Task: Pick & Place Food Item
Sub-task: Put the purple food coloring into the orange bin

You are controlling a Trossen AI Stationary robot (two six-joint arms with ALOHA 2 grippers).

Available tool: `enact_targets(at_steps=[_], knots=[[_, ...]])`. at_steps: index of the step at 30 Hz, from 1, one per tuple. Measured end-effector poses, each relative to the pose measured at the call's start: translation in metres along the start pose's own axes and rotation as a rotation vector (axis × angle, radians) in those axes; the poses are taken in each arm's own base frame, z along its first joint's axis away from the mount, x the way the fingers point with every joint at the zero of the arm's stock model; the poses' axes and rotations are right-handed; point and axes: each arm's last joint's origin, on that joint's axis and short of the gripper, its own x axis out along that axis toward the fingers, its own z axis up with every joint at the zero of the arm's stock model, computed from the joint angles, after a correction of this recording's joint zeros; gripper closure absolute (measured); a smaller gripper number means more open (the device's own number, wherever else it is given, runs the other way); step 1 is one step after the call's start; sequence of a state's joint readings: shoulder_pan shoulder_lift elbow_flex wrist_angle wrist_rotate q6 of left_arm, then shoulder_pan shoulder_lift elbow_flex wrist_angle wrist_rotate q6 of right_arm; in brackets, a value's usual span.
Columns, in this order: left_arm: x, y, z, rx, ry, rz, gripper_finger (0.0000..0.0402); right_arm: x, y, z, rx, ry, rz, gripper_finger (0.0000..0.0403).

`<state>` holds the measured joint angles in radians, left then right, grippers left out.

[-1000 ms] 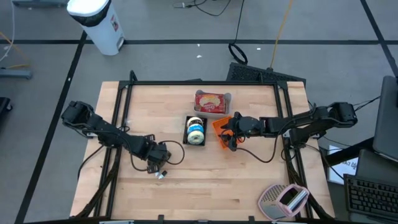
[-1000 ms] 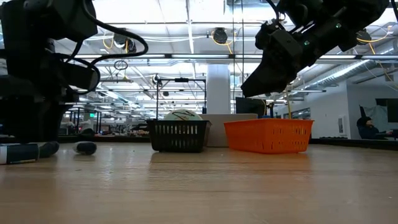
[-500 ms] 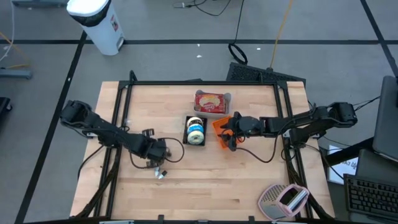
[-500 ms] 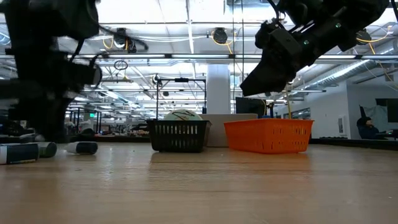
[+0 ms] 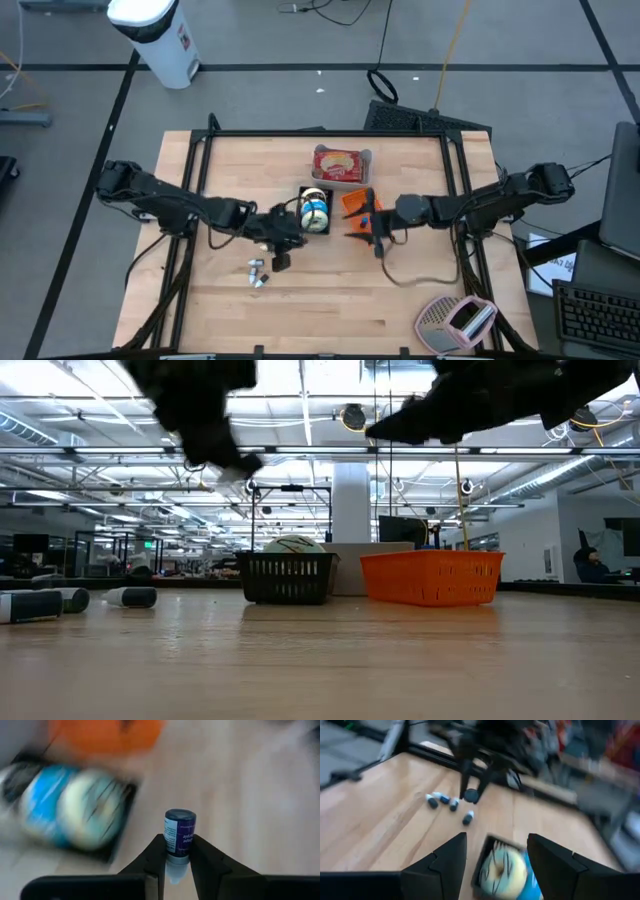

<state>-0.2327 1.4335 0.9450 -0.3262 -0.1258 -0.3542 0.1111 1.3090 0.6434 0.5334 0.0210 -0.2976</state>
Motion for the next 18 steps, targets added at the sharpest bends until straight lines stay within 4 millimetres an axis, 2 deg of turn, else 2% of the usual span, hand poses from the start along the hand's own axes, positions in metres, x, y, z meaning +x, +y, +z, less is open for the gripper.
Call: enact_targets(at_steps=[4, 8, 12, 18], knots=[[0.0, 0.001, 0.017, 0.025, -0.125, -0.126, 0.0337, 0.005, 0.017, 0.006, -0.215, -0.079, 0.035, 0.0206], [0.0, 0.003, 0.024, 0.019, -0.17, -0.187, 0.0338, 0.014, 0.027, 0.008, -0.268, -0.145, -0.002, 0.0206], [0.0, 0.004, 0.025, 0.014, -0.169, -0.209, 0.0335, 0.031, 0.032, 0.006, -0.301, -0.121, 0.0, 0.0206], [-0.001, 0.003, 0.025, -0.003, -0.163, -0.235, 0.033, 0.063, 0.035, 0.015, -0.449, -0.125, -0.005, 0.0206]])
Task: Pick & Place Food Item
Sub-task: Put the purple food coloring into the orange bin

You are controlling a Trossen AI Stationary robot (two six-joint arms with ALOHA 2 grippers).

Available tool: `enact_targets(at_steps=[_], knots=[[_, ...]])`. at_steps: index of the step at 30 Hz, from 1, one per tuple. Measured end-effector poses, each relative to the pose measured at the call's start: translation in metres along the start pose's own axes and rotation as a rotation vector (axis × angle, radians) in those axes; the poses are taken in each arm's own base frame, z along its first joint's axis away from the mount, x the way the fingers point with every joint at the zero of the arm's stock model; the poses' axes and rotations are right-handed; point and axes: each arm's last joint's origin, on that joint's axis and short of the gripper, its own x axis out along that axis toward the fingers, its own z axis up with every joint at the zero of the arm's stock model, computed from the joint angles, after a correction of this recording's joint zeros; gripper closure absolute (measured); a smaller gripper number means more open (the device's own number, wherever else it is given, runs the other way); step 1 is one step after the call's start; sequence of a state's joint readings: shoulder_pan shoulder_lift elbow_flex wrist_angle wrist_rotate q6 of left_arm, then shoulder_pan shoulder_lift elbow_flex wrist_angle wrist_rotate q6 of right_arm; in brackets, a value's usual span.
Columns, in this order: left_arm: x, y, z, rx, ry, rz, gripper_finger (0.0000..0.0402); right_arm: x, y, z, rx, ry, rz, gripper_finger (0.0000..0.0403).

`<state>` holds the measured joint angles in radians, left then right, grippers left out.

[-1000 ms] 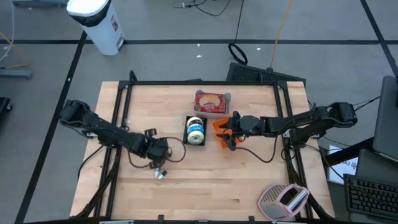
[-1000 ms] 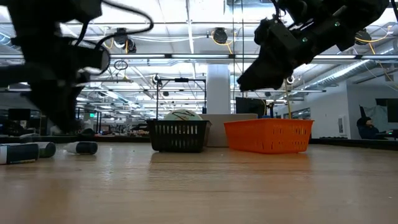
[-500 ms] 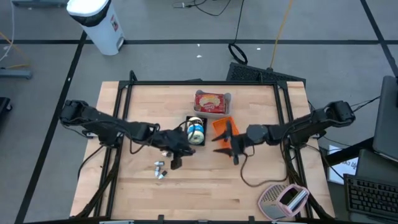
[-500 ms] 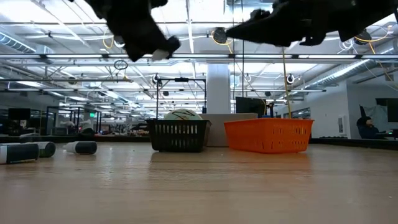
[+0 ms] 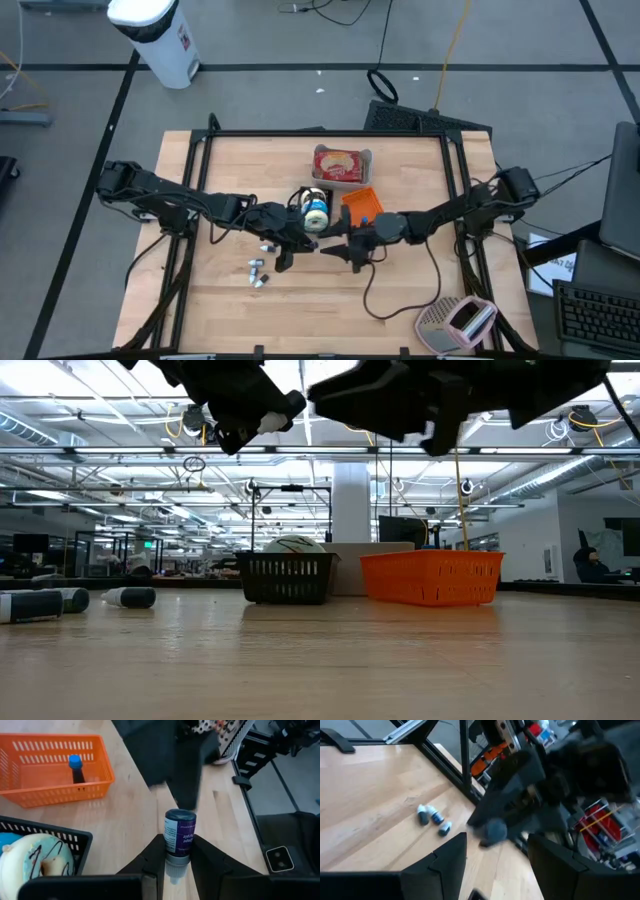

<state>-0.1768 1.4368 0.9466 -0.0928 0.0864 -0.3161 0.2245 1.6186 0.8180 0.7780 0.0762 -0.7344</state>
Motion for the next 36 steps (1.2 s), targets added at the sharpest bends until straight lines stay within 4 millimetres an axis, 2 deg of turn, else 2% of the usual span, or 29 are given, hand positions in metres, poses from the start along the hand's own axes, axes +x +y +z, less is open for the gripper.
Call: enact_targets(at_steps=[9, 16, 20, 30, 36], knots=[[0.0, 0.002, 0.0, -0.033, -0.001, 0.004, 0.0329, 0.029, 0.004, 0.0, -0.075, -0.016, 0.029, 0.0206], [0.0, 0.002, 0.0, -0.044, 0.01, -0.022, 0.0328, 0.033, 0.009, -0.005, -0.126, 0.004, 0.04, 0.0209], [0.0, 0.003, 0.001, -0.049, 0.013, -0.033, 0.0328, 0.033, 0.009, -0.005, -0.126, 0.003, 0.038, 0.0236], [-0.001, 0.005, 0.001, -0.072, 0.021, -0.038, 0.0327, 0.033, 0.009, -0.005, -0.109, 0.001, 0.041, 0.0341], [-0.004, 0.007, 0.004, 0.05, 0.009, -0.007, 0.0318, 0.033, 0.009, -0.006, -0.081, 0.016, 0.036, 0.0344]])
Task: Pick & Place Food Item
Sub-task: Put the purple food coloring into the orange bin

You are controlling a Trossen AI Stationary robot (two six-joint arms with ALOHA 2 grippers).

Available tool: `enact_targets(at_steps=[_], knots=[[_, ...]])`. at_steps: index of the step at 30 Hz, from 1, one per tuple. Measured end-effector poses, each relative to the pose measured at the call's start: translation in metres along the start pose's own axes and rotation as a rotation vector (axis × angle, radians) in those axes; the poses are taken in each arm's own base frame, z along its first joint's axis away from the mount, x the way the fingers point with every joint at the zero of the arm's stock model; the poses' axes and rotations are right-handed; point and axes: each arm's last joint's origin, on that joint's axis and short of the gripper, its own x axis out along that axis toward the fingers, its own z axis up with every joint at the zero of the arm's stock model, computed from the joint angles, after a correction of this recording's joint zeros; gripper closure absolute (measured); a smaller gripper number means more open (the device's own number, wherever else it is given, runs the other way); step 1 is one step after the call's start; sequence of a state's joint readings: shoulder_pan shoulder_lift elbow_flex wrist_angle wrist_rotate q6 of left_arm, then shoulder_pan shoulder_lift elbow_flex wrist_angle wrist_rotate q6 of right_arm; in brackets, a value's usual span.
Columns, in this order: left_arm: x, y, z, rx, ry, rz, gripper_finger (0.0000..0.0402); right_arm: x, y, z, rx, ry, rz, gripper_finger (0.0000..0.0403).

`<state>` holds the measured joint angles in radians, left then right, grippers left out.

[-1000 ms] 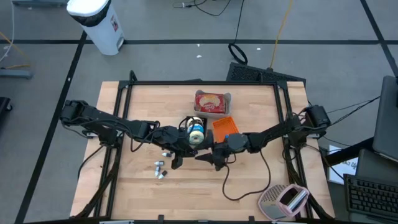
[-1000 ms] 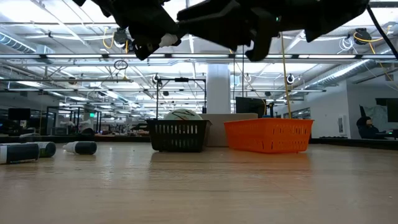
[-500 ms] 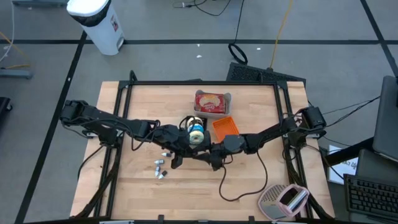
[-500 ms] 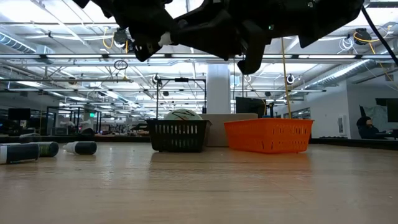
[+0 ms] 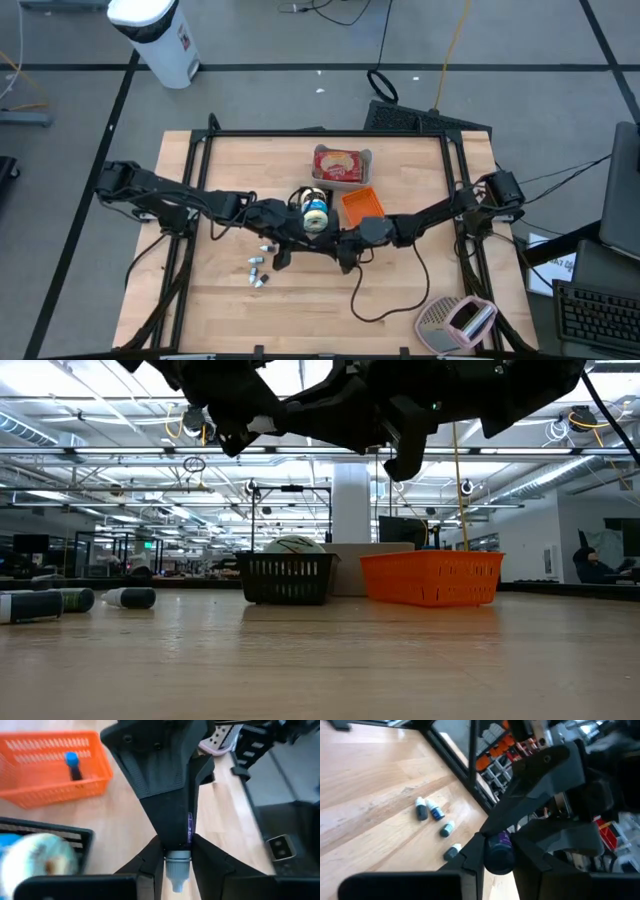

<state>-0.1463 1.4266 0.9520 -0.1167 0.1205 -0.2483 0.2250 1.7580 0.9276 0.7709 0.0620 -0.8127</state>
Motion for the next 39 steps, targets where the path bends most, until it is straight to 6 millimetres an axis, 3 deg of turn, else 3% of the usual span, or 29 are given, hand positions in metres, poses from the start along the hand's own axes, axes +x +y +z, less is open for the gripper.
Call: enact_targets(at_steps=[8, 10, 14, 19, 25, 31, 39], knots=[[-0.04, -0.008, 0.032, 0.154, -0.139, 0.092, 0.0258, -0.001, -0.001, 0.001, 0.152, -0.004, 0.016, 0.0346], [-0.053, -0.009, 0.035, 0.148, -0.172, 0.118, 0.0248, -0.003, 0.003, -0.001, 0.198, 0.018, 0.057, 0.0346], [-0.062, -0.012, 0.033, 0.14, -0.178, 0.122, 0.0234, -0.012, -0.011, 0.009, 0.273, 0.022, 0.021, 0.0347], [-0.078, -0.015, 0.035, 0.147, -0.21, 0.138, 0.023, -0.038, -0.016, 0.005, 0.376, 0.2, -0.039, 0.0347], [-0.077, -0.018, 0.03, 0.153, -0.179, 0.232, 0.0229, -0.083, -0.027, -0.007, 0.526, 0.287, -0.12, 0.0347], [-0.07, -0.021, 0.016, 0.151, -0.12, 0.321, 0.0229, -0.128, -0.023, -0.039, 0.69, 0.329, -0.211, 0.0346], [-0.048, -0.009, -0.04, -0.001, -0.042, 0.531, 0.0229, -0.161, 0.004, -0.088, 0.833, 0.408, -0.3, 0.0345]])
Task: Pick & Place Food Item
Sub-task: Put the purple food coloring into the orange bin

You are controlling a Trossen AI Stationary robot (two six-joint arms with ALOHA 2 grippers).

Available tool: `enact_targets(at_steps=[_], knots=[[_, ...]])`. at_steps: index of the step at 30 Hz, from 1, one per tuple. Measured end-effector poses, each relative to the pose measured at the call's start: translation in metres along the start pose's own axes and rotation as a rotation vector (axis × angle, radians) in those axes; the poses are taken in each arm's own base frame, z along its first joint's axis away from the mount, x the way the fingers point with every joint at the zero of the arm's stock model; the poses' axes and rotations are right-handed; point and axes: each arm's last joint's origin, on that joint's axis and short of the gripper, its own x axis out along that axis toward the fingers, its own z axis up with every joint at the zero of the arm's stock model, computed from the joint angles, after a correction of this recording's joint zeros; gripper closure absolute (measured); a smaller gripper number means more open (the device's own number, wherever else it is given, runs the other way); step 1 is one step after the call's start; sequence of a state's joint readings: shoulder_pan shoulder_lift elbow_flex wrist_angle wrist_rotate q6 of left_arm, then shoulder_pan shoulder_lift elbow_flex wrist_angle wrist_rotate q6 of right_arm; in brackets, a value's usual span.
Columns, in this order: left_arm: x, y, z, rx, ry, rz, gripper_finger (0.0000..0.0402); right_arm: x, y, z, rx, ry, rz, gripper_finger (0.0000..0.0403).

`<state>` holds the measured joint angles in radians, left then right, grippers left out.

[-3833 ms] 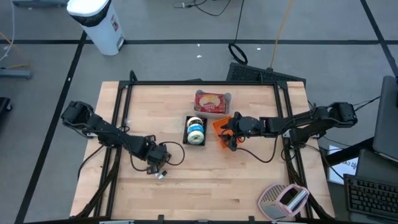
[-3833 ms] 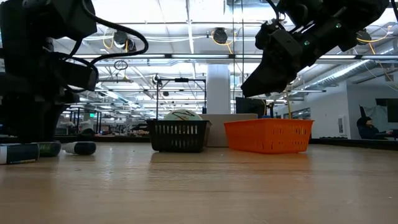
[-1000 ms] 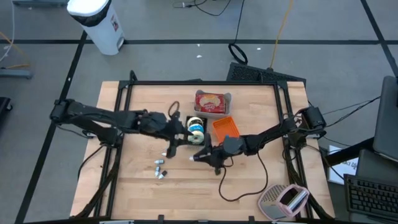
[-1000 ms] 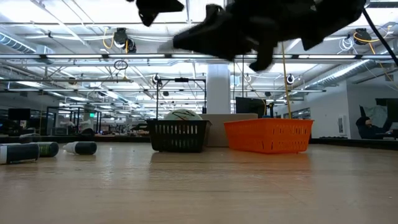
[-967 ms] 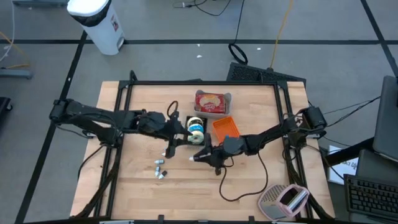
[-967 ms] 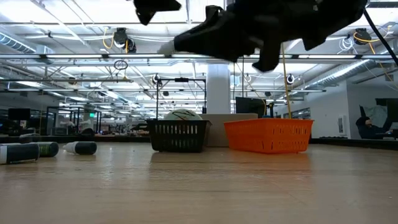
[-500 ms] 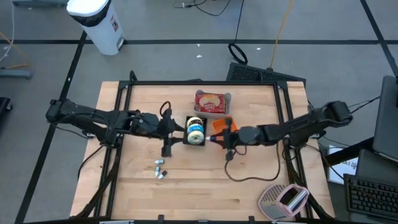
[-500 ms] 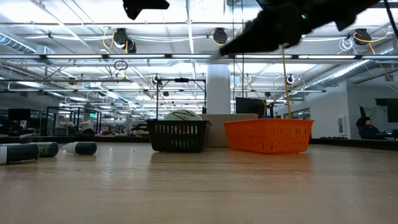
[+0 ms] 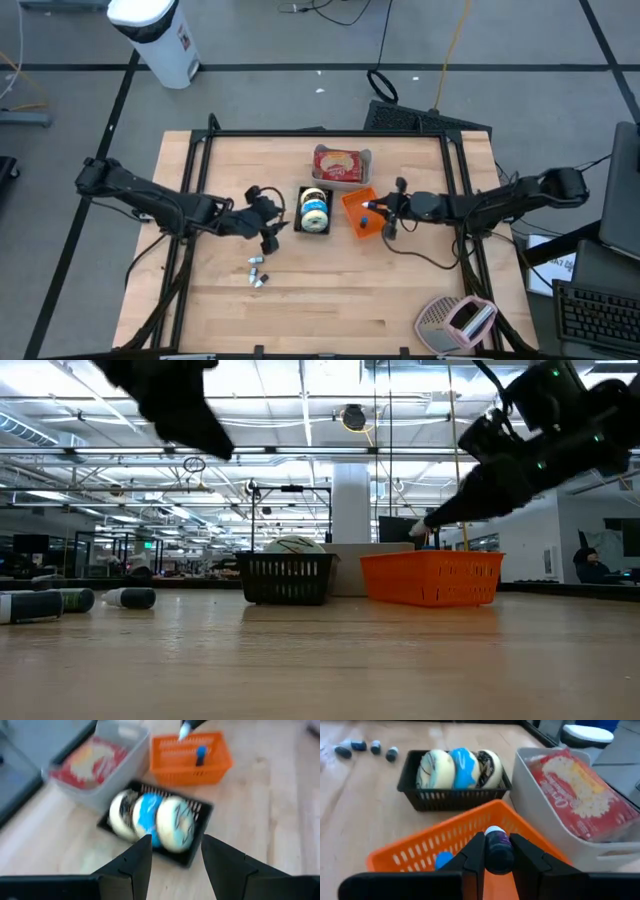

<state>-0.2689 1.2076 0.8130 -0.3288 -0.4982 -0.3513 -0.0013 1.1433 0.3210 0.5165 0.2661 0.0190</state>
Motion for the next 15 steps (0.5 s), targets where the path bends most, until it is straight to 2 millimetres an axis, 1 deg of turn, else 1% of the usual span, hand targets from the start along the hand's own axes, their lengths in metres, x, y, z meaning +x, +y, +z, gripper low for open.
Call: enact_targets(at_steps=[2, 5, 8, 11, 15], knots=[[0.004, 0.001, -0.01, -0.047, 0.022, 0.009, 0.0229, -0.001, -0.003, -0.005, 0.013, -0.021, -0.009, 0.0345], [0.011, 0.003, -0.022, -0.111, 0.062, 0.031, 0.0229, -0.003, -0.005, -0.014, 0.006, -0.009, -0.014, 0.0344], [0.012, 0.004, -0.026, -0.171, 0.067, 0.038, 0.0229, -0.003, -0.005, -0.014, 0.019, -0.016, -0.014, 0.0334], [0.013, 0.005, -0.029, -0.194, 0.083, 0.04, 0.0229, -0.003, -0.005, -0.014, 0.057, -0.015, -0.013, 0.0307], [0.013, 0.004, -0.029, -0.215, 0.094, 0.01, 0.0229, -0.003, -0.005, -0.014, 0.11, -0.02, -0.011, 0.025]])
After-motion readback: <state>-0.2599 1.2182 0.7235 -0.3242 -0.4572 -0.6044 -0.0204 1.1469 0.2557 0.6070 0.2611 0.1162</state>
